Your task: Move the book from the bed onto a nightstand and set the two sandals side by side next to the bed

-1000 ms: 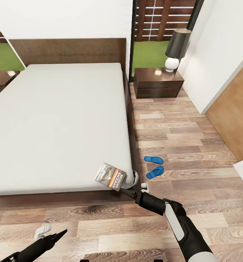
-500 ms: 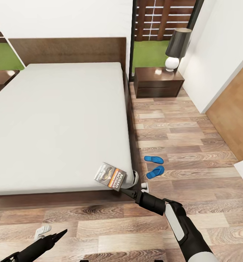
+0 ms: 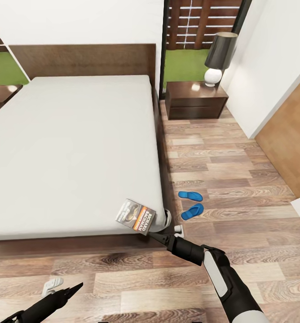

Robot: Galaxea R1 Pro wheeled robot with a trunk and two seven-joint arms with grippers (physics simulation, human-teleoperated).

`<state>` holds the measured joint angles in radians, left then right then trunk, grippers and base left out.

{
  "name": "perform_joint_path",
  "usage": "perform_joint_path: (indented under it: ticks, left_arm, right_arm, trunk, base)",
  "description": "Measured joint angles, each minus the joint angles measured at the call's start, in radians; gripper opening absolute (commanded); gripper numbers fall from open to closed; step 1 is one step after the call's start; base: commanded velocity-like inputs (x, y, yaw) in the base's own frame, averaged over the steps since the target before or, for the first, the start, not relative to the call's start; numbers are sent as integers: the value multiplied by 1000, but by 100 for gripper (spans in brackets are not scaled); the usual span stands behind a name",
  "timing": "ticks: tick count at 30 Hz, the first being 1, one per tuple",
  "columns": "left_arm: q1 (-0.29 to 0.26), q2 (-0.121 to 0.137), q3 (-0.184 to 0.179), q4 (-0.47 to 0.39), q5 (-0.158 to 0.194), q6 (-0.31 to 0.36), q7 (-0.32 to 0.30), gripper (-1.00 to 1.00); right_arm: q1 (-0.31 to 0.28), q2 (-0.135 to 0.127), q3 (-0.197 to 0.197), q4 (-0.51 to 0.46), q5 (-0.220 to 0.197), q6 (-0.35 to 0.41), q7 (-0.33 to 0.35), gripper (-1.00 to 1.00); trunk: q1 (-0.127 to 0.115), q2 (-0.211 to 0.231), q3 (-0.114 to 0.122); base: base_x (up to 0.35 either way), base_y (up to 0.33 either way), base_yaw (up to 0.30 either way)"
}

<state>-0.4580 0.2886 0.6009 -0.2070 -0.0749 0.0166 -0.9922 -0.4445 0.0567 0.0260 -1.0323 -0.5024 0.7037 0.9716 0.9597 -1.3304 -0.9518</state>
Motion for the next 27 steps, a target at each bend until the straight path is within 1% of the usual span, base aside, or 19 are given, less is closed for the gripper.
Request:
perform_joint_path:
  ticks: [9,14,27]
  left_arm:
    - [0,0,0,0,0,0,0,100]
    - [0,0,0,0,0,0,0,100]
    - [0,0,0,0,0,0,0,100]
  right_arm:
    - [0,0,0,0,0,0,0,100]
    - [0,0,0,0,0,0,0,100]
    - [0,0,0,0,0,1,0,100]
  trunk:
    - [35,-63,-28]
    - [35,-63,-28]
    - [84,-154,-69]
  base:
    - [0,0,0]
    - [0,0,0]
    - [0,0,0]
